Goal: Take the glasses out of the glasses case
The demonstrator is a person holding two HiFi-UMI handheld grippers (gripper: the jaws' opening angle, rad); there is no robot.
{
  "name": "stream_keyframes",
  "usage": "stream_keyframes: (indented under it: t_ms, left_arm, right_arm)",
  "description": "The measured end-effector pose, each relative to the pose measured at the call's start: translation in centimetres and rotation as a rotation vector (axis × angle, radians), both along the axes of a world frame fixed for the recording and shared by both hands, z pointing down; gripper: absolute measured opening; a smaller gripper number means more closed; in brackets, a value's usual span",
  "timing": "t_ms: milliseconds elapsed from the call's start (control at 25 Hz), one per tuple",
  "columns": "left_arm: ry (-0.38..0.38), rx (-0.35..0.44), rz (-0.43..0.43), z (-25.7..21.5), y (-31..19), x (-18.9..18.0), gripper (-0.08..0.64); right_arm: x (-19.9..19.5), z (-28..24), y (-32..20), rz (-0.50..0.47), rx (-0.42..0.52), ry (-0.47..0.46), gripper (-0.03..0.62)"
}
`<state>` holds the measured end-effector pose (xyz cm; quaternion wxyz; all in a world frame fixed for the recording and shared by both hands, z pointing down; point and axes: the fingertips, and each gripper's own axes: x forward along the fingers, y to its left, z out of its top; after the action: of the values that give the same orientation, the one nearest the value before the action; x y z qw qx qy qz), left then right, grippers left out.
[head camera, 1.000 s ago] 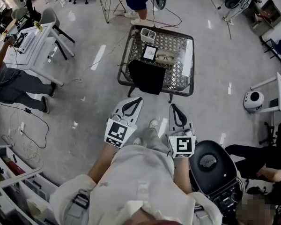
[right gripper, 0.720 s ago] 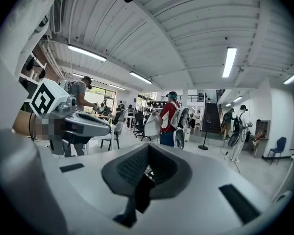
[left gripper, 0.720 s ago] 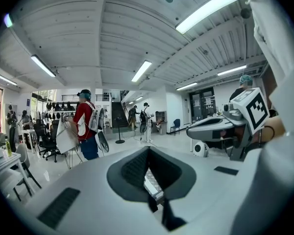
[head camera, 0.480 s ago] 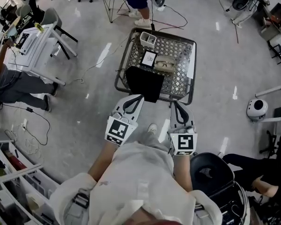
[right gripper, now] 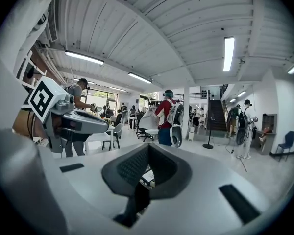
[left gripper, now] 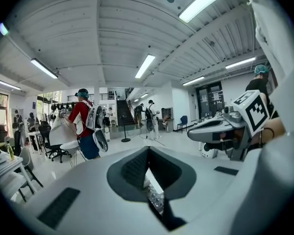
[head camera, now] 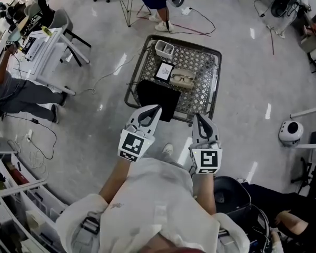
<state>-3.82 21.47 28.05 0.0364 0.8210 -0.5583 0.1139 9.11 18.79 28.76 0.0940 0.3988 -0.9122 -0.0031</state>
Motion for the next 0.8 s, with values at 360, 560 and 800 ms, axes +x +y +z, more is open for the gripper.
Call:
stream_keyframes:
  t_ms: [360, 560, 800]
  left_arm:
    - [-0.016, -0.013, -0.072, 0.1, -2.4, -0.2, 0.012]
    - [-0.019, -0.008, -0.093, 0.2, -3.9, -0.9, 0.012]
    - [-0.004, -0.024, -0.082, 1.7, -5.9, -1.6, 0.012]
  right_arm:
    - [-0.2, 0.1, -3.8, -0.06, -0.007, -0.026, 0.006]
    - [-1.1, 0.6, -5.4, -0.088, -0.011, -0.025, 0.006]
    - [-1.8, 1.2, -7.1, -0.079, -0.013, -0.012, 0.006]
